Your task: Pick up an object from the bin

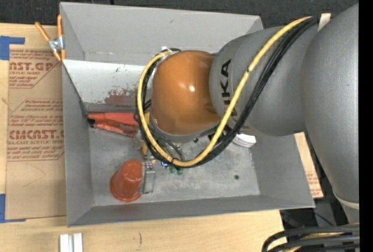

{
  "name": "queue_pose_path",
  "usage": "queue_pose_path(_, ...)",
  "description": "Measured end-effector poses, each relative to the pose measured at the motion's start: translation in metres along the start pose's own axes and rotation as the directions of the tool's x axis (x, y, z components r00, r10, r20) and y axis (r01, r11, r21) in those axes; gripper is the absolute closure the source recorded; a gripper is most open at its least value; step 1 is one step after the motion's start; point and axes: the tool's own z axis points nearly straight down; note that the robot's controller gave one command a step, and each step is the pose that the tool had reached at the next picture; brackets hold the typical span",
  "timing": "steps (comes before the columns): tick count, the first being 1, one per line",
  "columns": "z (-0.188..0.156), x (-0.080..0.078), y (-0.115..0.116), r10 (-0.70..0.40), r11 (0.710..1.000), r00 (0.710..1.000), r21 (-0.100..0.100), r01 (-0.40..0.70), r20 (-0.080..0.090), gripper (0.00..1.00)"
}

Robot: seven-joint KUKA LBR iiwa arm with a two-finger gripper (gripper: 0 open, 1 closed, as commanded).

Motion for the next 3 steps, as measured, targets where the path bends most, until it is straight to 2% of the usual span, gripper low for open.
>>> queue_pose_path(1,-0.004,-0.001,-0.001,0.003,1.000,1.000,-0.002,-0.003,0.007,0.00)
queue_pose_path(2,0.029,-0.001,-0.001,-0.073,0.997,0.997,-0.002,0.073,0.011,0.00)
queue_pose_path(3,0.071,-0.001,0.002,-0.115,0.993,0.993,-0.001,0.115,0.004,0.00)
